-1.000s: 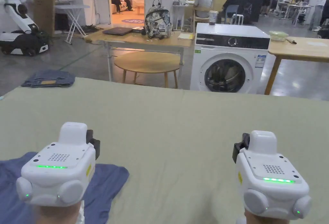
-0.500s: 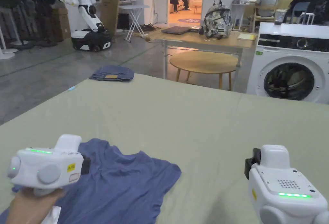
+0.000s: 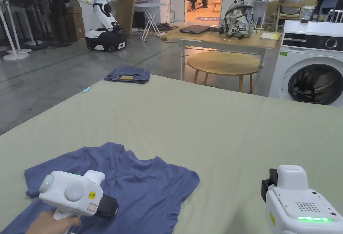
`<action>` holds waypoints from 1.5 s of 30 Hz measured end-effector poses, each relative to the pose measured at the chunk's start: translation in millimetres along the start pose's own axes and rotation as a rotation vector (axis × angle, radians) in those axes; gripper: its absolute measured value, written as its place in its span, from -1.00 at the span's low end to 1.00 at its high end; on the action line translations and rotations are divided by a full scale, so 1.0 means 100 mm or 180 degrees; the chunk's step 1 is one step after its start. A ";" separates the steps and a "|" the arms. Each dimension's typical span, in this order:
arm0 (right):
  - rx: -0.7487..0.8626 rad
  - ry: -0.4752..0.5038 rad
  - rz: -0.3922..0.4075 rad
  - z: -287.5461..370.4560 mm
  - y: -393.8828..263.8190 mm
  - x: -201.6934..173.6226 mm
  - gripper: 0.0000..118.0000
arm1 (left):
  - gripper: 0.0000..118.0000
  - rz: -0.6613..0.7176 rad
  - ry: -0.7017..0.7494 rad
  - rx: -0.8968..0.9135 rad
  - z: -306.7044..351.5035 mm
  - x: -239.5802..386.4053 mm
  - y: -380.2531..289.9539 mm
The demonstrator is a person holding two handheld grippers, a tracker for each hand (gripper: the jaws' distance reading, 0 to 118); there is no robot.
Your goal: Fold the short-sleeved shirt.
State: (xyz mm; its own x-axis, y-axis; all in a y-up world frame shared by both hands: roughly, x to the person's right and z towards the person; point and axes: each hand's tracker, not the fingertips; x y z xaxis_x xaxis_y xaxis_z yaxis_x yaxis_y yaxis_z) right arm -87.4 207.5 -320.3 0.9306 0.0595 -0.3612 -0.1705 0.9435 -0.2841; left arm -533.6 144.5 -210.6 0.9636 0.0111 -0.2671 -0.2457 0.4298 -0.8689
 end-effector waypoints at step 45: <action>0.0293 -0.0588 -0.0390 0.53 0.13 1.12 -1.00 | -1.00 -0.0853 -0.0922 0.2465 2.18 2.19 1.51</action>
State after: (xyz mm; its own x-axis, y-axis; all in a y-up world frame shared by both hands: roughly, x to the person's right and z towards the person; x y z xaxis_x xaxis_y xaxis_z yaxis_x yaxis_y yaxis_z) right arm 31.8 243.7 -316.9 0.9874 -0.0068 -0.1580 -0.0302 0.9726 -0.2306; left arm -336.9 408.6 -309.3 0.9934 0.0057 0.1142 0.0327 0.9431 -0.3310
